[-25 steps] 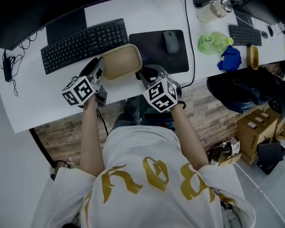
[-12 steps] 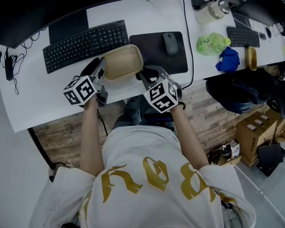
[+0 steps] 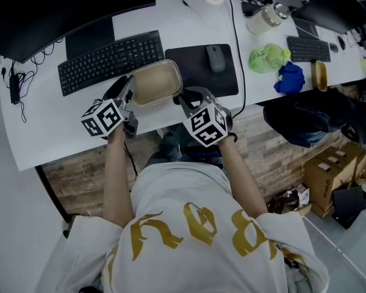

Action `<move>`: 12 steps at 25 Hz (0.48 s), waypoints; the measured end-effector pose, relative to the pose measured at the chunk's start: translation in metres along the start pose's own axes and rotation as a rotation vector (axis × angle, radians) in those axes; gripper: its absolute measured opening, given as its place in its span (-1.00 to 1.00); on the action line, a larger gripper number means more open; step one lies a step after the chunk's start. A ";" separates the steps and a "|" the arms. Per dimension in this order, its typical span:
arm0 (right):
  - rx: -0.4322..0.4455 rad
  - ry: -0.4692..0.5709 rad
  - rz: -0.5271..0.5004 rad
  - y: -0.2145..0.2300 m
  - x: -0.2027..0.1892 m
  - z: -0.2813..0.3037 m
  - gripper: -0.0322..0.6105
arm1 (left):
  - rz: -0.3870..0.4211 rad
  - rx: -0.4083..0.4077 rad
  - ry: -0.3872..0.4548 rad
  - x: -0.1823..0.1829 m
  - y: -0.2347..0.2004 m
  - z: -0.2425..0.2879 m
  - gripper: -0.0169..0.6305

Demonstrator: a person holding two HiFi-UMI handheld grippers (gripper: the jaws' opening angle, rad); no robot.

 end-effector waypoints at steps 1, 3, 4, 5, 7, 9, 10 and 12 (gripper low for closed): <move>0.001 0.006 0.003 0.000 0.001 -0.002 -0.60 | 0.002 -0.001 0.004 0.001 0.002 -0.001 -0.55; 0.007 0.020 0.011 0.001 0.003 -0.007 -0.60 | 0.003 -0.004 0.012 0.002 0.005 -0.003 -0.55; 0.008 0.027 0.011 0.002 0.005 -0.010 -0.60 | 0.002 -0.006 0.018 0.004 0.007 -0.004 -0.55; 0.007 0.033 0.009 0.003 0.008 -0.012 -0.60 | -0.004 -0.010 0.026 0.006 0.008 -0.006 -0.55; 0.004 0.044 0.004 0.004 0.012 -0.016 -0.60 | -0.024 -0.024 0.042 0.009 0.008 -0.010 -0.55; 0.006 0.056 0.004 0.004 0.015 -0.021 -0.60 | -0.035 -0.030 0.050 0.010 0.010 -0.015 -0.55; 0.008 0.063 0.006 0.004 0.016 -0.023 -0.60 | -0.035 -0.030 0.054 0.010 0.012 -0.017 -0.56; 0.013 0.077 0.007 0.004 0.019 -0.028 -0.60 | -0.041 -0.037 0.064 0.012 0.015 -0.022 -0.56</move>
Point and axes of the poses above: the fingertips, and each gripper's own axes: z forward along the fingers, y to its right, x out of its top, the point moved 5 cm from there along -z, backward along the fingers, and after that the axes turned 5 degrees about -y, right-handed, at the moved point
